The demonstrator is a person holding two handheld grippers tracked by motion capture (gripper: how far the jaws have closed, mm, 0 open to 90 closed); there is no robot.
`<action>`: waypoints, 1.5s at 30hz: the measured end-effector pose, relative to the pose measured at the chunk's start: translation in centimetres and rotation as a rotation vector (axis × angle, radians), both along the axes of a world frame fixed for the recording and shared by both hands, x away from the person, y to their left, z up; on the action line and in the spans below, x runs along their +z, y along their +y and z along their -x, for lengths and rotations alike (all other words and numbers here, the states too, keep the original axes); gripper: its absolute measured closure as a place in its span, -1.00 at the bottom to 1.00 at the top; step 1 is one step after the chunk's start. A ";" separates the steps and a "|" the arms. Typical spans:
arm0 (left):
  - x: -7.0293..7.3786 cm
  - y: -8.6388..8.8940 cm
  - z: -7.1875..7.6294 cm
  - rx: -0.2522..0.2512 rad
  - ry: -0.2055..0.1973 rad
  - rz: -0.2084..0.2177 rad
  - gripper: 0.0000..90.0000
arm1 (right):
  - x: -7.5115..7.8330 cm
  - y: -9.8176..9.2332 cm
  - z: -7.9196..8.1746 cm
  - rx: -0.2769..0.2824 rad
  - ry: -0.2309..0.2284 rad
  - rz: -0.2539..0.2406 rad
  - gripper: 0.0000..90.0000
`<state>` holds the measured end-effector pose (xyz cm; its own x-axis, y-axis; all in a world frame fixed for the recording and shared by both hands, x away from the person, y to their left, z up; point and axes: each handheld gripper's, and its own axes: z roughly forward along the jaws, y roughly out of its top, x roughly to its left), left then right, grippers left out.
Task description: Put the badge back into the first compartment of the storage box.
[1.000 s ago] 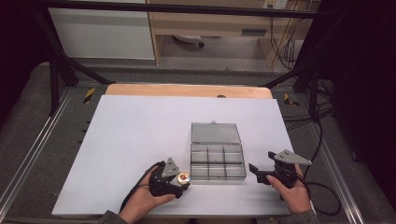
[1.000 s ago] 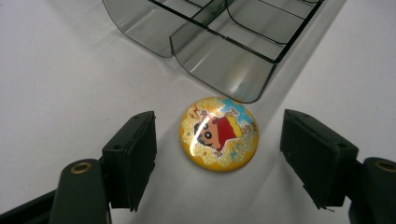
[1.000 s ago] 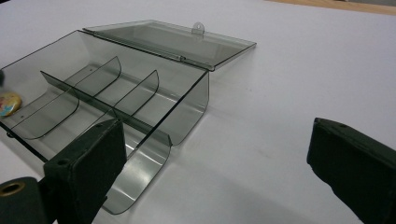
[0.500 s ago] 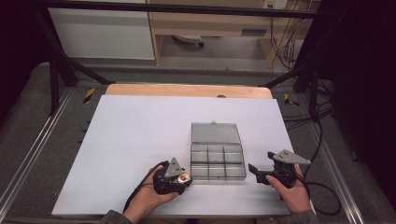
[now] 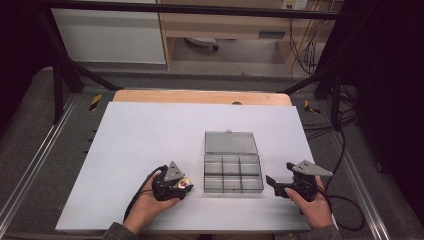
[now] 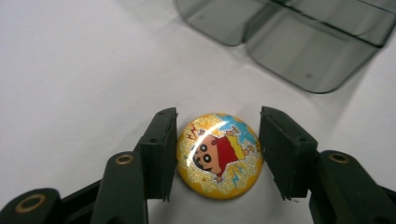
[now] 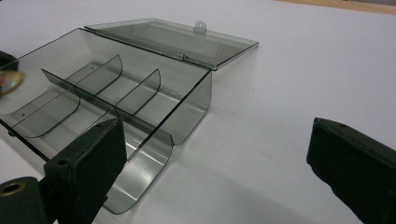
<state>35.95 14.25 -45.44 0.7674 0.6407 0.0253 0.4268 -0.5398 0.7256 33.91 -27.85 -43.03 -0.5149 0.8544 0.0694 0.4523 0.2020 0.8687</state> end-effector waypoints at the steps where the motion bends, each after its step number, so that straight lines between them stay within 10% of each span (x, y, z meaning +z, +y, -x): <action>1: 0.0 0.2 -0.1 0.006 -0.002 0.001 0.05 | 0.0 0.0 0.0 0.001 0.000 -0.001 -0.89; 45: 1.0 1.4 -0.1 0.063 -0.040 0.070 0.05 | -0.2 0.2 -1.2 0.001 0.015 0.017 -0.87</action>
<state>36.06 15.63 -44.41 0.7245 0.6892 0.0085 0.4285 -0.4601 0.7777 35.11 -27.61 -43.25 -0.5147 0.8551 0.0627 0.4652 0.2171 0.8581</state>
